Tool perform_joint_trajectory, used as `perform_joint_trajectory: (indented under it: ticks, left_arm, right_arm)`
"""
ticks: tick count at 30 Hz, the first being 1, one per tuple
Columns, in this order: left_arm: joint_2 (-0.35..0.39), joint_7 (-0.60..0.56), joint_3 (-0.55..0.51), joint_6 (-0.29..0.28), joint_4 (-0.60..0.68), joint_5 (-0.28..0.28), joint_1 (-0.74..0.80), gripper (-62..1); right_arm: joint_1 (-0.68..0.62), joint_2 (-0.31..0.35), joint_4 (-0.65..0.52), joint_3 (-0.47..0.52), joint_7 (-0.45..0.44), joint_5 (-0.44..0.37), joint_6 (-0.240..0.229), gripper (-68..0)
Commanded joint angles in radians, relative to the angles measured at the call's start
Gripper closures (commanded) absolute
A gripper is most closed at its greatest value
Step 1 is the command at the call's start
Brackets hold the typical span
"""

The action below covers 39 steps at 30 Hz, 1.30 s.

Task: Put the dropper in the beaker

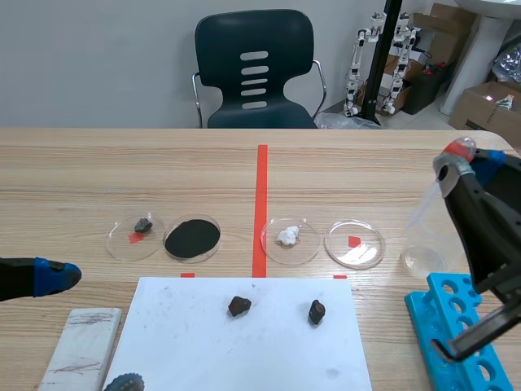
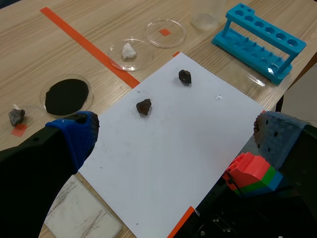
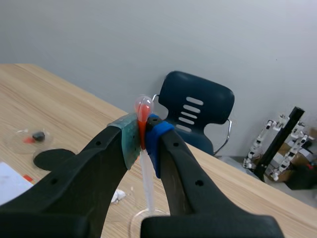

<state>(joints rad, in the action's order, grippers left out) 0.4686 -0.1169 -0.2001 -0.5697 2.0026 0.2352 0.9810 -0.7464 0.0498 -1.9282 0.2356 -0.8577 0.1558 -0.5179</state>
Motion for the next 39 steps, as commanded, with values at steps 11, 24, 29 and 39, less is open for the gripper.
perform_joint_trajectory:
  ticks: [11, 24, 29, 39]
  left_arm:
    - [-0.003, -0.014, -0.002, 0.001, 0.007, 0.01, 0.002, -62.3]
    - [-0.003, -0.014, -0.002, 0.001, 0.007, 0.01, 0.002, -62.3]
    - [-0.003, -0.014, -0.002, 0.001, 0.007, 0.01, 0.002, -62.3]
    - [-0.003, -0.014, -0.002, 0.001, 0.007, 0.01, 0.002, -62.3]
  right_arm:
    - [0.158, 0.006, 0.105, 0.086, 0.038, -0.097, 0.0, -1.3]
    - [0.315, 0.017, 0.301, 0.092, 0.072, -0.127, 0.002, -1.3]
    - [0.37, 0.037, 0.385, 0.092, 0.094, -0.142, 0.008, -1.3]
    - [0.482, 0.079, 0.581, 0.09, 0.121, -0.158, 0.054, -1.3]
